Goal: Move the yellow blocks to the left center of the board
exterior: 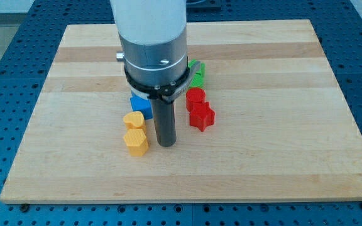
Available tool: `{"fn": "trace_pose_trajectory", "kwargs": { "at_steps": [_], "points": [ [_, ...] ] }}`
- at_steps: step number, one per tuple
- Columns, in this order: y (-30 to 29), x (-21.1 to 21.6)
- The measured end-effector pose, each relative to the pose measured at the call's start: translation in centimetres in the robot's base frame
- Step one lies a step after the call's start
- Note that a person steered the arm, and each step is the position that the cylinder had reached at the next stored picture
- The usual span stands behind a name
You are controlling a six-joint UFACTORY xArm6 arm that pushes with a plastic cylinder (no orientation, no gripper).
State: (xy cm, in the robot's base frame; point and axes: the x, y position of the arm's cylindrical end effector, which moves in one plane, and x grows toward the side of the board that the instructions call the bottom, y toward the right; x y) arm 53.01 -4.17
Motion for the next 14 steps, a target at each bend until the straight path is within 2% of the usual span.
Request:
{"fn": "trace_pose_trajectory", "kwargs": {
  "at_steps": [1,3,5,6,7,8,9,10,11,13,14],
  "points": [
    [-1.0,1.2],
    [-7.1,1.4],
    [-10.3,-3.8],
    [-13.8,-6.0],
    [-18.4,-7.5],
    [-20.0,-8.1],
    [-19.9,-7.1],
    [-19.4,-3.6],
    [-16.5,-2.3],
    [-7.3,0.0],
    [-3.4,-0.4]
  ]
}}
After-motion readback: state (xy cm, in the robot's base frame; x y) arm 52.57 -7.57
